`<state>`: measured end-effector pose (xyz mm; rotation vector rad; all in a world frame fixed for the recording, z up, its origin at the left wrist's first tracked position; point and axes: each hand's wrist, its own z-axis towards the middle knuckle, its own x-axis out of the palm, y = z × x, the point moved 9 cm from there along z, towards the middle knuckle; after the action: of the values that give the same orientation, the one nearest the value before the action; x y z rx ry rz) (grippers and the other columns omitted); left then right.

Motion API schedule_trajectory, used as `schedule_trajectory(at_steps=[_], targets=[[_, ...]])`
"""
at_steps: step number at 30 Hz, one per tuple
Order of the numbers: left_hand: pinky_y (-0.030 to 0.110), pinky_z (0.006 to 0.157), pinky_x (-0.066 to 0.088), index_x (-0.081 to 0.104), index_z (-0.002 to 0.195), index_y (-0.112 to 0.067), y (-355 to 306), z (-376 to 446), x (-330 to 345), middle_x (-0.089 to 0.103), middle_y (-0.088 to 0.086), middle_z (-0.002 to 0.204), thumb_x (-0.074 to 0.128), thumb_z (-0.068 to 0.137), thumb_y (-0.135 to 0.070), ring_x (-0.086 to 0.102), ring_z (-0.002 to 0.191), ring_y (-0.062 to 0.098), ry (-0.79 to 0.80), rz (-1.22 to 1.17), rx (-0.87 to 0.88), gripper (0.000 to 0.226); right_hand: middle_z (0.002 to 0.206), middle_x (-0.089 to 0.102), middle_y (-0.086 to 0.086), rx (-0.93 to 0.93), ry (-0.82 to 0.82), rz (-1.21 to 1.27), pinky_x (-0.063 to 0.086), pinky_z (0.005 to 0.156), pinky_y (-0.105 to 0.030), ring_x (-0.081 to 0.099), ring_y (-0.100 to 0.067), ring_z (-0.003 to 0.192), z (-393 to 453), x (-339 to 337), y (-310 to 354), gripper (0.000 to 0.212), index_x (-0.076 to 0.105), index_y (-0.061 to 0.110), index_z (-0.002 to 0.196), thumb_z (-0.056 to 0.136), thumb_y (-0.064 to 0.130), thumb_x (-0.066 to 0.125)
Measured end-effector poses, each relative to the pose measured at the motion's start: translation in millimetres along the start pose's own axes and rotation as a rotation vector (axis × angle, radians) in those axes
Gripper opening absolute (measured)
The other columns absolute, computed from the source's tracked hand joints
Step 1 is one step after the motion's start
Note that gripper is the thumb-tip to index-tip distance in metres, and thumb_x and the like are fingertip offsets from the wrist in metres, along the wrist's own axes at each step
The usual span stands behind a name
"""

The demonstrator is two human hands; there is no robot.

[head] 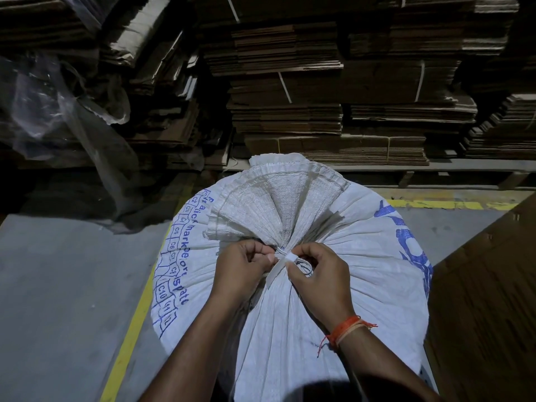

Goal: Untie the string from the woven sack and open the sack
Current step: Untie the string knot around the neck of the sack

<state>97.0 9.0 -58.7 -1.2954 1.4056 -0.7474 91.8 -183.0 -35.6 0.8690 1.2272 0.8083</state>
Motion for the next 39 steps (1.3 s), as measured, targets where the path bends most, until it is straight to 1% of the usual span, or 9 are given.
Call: schedule_trajectory(at_steps=[5,13,16,18,24,30,32,35,39], targets=[[0.025,0.062,0.053,0.080,0.088,-0.011,0,1,1,0.079,0.001,0.071,0.079,0.088,-0.008,0.070,0.060,0.008,0.000,-0.001,-0.002,0.003,0.087,0.073,0.014,-0.001,0.000,0.000,0.059,0.081,-0.034,0.068,-0.005,0.085,0,0,0,0.017,0.074,0.025,0.088,0.078,0.014,0.082],[0.020,0.048,0.049,0.078,0.091,-0.006,-5,-3,3,0.076,-0.003,0.064,0.077,0.090,-0.005,0.067,0.052,0.004,0.022,-0.006,-0.005,0.002,0.087,0.073,0.013,-0.014,-0.008,-0.003,0.059,0.081,-0.029,0.069,-0.004,0.086,0,-1,2,0.015,0.074,0.025,0.087,0.079,0.015,0.082],[0.022,0.045,0.050,0.077,0.091,-0.004,-6,-5,4,0.076,0.003,0.066,0.076,0.091,-0.004,0.066,0.052,0.008,0.020,-0.028,-0.014,0.002,0.089,0.073,0.012,-0.010,-0.005,-0.009,0.059,0.081,-0.029,0.069,-0.004,0.087,0,-1,1,0.015,0.074,0.025,0.088,0.080,0.016,0.082],[0.022,0.045,0.051,0.077,0.091,-0.003,-7,-6,5,0.076,0.004,0.066,0.076,0.091,-0.003,0.066,0.052,0.008,0.022,-0.045,-0.019,0.001,0.089,0.073,0.012,-0.011,-0.002,-0.011,0.059,0.082,-0.029,0.069,-0.004,0.087,1,-1,0,0.014,0.074,0.025,0.089,0.080,0.017,0.082],[0.018,0.045,0.049,0.078,0.086,-0.010,-8,-5,10,0.074,-0.008,0.057,0.076,0.091,-0.004,0.064,0.049,0.000,0.049,-0.017,-0.014,0.007,0.091,0.074,0.012,-0.007,0.009,-0.016,0.059,0.082,-0.031,0.069,-0.006,0.088,1,0,0,0.016,0.075,0.024,0.091,0.079,0.016,0.082],[0.025,0.055,0.056,0.079,0.089,-0.009,0,-3,3,0.080,0.002,0.070,0.079,0.089,-0.007,0.072,0.061,0.012,0.002,-0.035,-0.053,0.003,0.091,0.073,0.013,-0.009,0.015,-0.015,0.060,0.083,-0.031,0.069,-0.004,0.089,1,0,-1,0.016,0.075,0.024,0.092,0.080,0.017,0.082],[0.022,0.055,0.055,0.079,0.090,-0.007,1,-3,1,0.079,0.001,0.069,0.078,0.088,-0.005,0.072,0.060,0.009,-0.006,-0.033,-0.054,0.003,0.091,0.073,0.013,-0.011,0.015,-0.017,0.060,0.083,-0.032,0.069,-0.004,0.088,1,0,0,0.015,0.075,0.024,0.093,0.081,0.018,0.082],[0.027,0.062,0.057,0.079,0.088,-0.010,1,-1,2,0.079,0.003,0.070,0.079,0.088,-0.007,0.072,0.062,0.011,0.004,-0.006,-0.042,0.003,0.091,0.073,0.013,-0.006,0.016,-0.016,0.060,0.083,-0.033,0.069,-0.004,0.088,1,1,-1,0.015,0.075,0.025,0.092,0.080,0.018,0.082],[0.025,0.058,0.054,0.078,0.087,-0.012,-1,-1,5,0.076,-0.005,0.064,0.079,0.089,-0.008,0.069,0.057,0.005,0.030,0.013,-0.028,0.004,0.089,0.073,0.014,0.006,0.013,0.002,0.060,0.082,-0.034,0.068,-0.004,0.087,0,0,-2,0.016,0.074,0.026,0.089,0.079,0.016,0.081]])
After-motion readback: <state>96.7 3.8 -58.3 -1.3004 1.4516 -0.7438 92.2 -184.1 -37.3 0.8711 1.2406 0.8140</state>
